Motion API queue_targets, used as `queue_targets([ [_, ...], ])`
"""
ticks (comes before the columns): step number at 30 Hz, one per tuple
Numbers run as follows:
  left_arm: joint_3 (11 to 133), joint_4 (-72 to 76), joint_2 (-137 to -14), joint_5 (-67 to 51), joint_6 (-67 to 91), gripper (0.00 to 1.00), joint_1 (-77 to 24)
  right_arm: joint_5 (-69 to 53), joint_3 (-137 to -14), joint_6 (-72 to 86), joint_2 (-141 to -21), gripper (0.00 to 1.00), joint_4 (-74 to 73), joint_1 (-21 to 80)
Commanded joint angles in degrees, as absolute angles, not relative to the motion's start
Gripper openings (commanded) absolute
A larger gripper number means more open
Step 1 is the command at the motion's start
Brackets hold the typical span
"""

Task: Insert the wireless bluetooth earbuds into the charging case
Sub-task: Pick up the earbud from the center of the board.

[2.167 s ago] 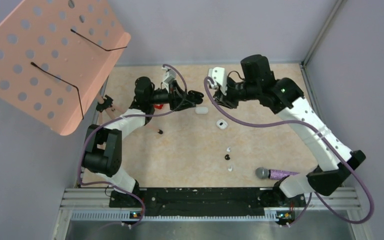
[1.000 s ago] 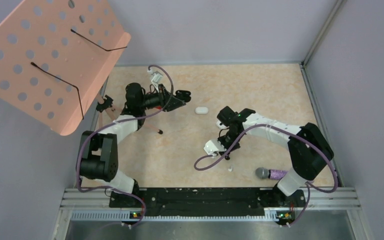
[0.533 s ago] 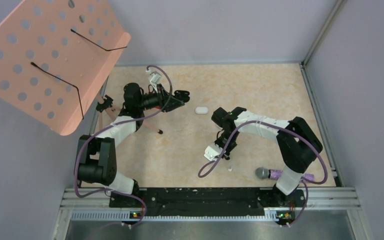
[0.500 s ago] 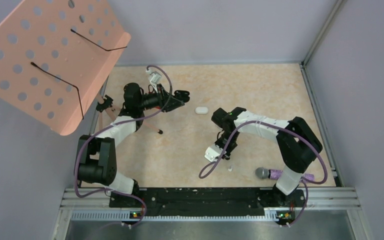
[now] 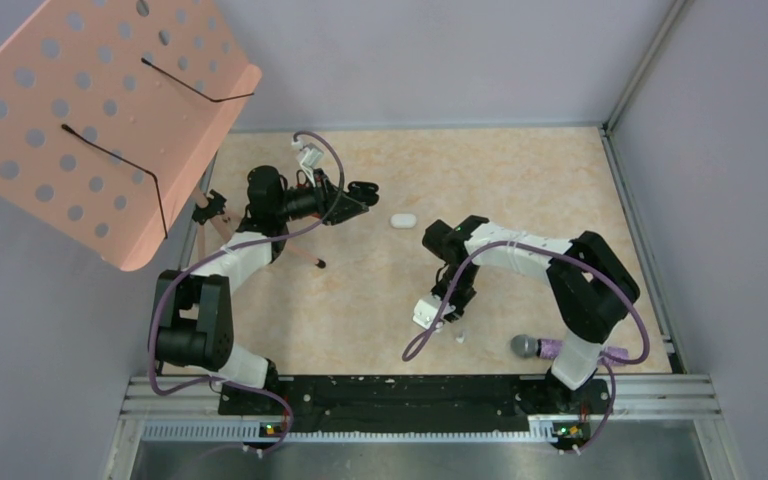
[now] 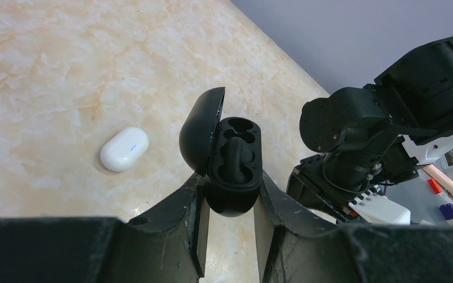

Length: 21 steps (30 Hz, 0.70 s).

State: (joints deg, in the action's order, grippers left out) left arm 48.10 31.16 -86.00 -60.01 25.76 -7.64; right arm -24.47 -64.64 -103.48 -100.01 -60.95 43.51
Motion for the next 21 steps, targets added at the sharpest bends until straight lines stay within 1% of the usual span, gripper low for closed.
queue_targets([
  [1, 48.0, 32.0, -84.0, -59.5, 24.9, 0.0, -7.4, -25.2, -66.1, -105.0, -100.7, 0.22, -62.1, 44.5],
  [14, 48.1, 31.9, -84.2, -59.3, 25.0, 0.0, -7.4, -23.6, -66.2, -104.9, -101.7, 0.23, -63.6, 44.5],
  [21, 48.0, 31.9, -84.3, -59.2, 25.0, 0.0, -7.4, -22.4, -64.5, -105.5, -100.0, 0.23, -63.9, 44.5],
])
